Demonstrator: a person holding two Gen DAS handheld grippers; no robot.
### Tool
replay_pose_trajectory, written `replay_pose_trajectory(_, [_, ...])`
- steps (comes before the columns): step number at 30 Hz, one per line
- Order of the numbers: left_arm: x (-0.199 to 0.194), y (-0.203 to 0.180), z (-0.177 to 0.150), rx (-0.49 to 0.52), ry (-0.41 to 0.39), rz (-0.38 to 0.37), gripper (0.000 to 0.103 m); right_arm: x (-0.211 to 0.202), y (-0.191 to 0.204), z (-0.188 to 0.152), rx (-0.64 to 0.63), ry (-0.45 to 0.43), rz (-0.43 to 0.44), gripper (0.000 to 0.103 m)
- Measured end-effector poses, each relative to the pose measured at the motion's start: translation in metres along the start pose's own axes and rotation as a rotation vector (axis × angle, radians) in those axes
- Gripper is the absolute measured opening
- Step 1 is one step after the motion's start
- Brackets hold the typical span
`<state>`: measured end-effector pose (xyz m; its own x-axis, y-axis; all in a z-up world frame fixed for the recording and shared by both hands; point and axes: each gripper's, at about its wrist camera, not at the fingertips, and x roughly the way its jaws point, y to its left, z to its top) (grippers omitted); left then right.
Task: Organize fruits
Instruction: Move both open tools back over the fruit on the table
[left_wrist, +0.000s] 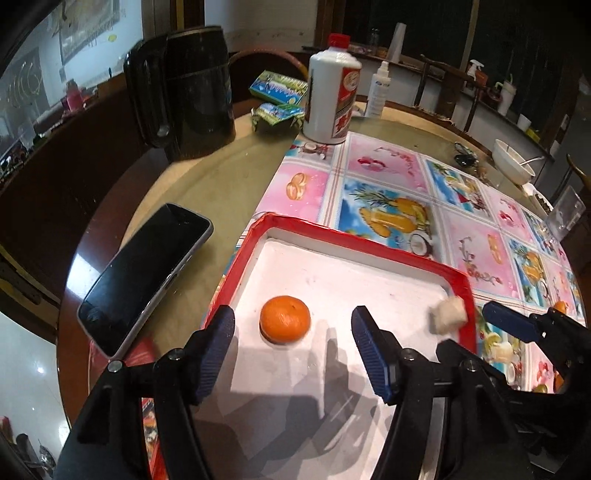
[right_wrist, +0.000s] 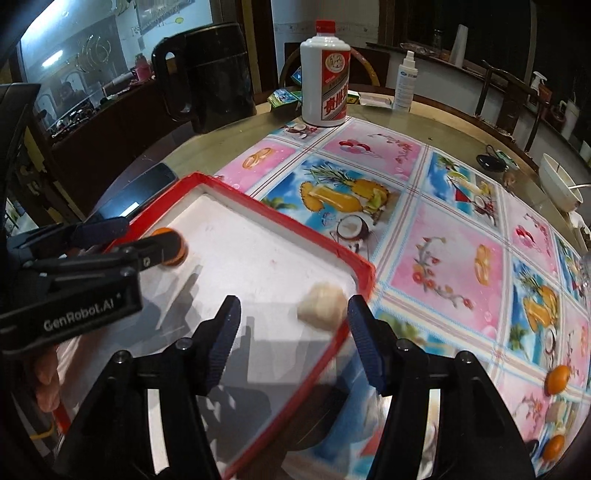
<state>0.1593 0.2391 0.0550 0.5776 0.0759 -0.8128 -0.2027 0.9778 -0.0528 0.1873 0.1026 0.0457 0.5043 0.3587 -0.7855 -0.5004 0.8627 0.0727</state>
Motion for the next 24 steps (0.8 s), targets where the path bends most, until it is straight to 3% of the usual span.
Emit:
replay_pose_trajectory(7, [-0.027, -0.022, -0.019, 0.029, -0.013, 0.000, 0.066, -0.037, -0.014, -0.037, 0.028, -0.003, 0.032, 0.061])
replay_pose_trajectory(12, [-0.055, -0.049, -0.046, 0.066, -0.021, -0.034, 0.066, -0.079, -0.048, -0.084, 0.068, -0.008, 0.044, 0.062])
replay_pose_trajectory(18, [-0.089, -0.107, -0.095, 0.166, -0.032, -0.154, 0.070, -0.134, -0.112, -0.157, 0.133, -0.025, -0.021, 0.068])
replay_pose_trajectory(22, [-0.091, -0.144, -0.133, 0.192, 0.036, -0.277, 0.070, -0.158, -0.146, -0.200, 0.179, -0.017, -0.076, 0.068])
replay_pose_trajectory(24, [-0.087, -0.157, -0.150, 0.216, 0.071, -0.289, 0.070, -0.168, -0.158, -0.215, 0.199, -0.021, -0.082, 0.068])
